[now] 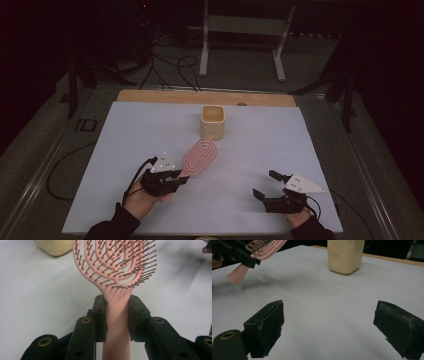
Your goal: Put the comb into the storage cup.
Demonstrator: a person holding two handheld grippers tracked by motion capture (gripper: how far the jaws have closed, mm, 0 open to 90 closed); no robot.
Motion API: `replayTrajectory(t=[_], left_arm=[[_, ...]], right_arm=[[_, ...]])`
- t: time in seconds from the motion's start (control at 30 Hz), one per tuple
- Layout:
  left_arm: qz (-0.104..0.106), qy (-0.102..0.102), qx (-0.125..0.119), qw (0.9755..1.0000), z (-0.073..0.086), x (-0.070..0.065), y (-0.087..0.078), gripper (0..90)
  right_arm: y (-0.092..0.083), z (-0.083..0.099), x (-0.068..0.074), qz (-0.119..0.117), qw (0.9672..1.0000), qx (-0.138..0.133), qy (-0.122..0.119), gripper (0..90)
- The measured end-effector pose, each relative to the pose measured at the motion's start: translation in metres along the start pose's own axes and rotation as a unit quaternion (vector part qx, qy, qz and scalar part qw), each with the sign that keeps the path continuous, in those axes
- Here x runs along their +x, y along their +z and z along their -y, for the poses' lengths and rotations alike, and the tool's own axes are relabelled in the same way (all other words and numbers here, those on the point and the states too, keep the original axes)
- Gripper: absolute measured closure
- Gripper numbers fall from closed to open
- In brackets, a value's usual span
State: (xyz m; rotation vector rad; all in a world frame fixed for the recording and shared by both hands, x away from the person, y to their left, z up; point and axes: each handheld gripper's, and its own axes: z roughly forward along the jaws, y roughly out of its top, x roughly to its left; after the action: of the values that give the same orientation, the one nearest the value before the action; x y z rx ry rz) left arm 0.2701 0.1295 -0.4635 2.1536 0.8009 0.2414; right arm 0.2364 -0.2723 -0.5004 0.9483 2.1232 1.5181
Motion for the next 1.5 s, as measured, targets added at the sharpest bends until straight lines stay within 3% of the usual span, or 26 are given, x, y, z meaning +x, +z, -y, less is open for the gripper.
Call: replayTrajectory(t=[0.13,0.37,0.6,0.97,1.3,1.5], left_arm=[[-0.010,0.005,-0.014,0.9998,0.006,-0.001,-0.003,72.2],[-0.008,0.008,-0.029,0.9995,0.008,-0.002,-0.006,72.2],[-0.012,0.008,-0.036,0.9992,0.010,0.000,-0.008,72.2],[-0.009,0.008,-0.045,0.9989,0.010,-0.001,-0.009,72.1],[-0.002,0.009,-0.049,0.9988,0.009,-0.002,-0.010,72.2],[0.000,0.007,-0.055,0.9985,0.009,-0.003,-0.010,72.2]], right_arm=[[-0.001,-0.001,0.001,0.003,1.0000,0.000,-0.002,9.2],[-0.005,-0.010,0.003,0.023,0.9997,0.000,0.000,9.1],[-0.011,-0.035,0.012,0.034,0.9994,-0.002,-0.004,9.1],[-0.011,-0.086,0.027,0.004,0.9994,-0.030,-0.016,9.1],[-0.001,-0.117,0.033,-0.012,0.9980,-0.060,-0.018,9.2],[0.007,-0.123,0.034,-0.017,0.9980,-0.059,-0.015,9.1]])
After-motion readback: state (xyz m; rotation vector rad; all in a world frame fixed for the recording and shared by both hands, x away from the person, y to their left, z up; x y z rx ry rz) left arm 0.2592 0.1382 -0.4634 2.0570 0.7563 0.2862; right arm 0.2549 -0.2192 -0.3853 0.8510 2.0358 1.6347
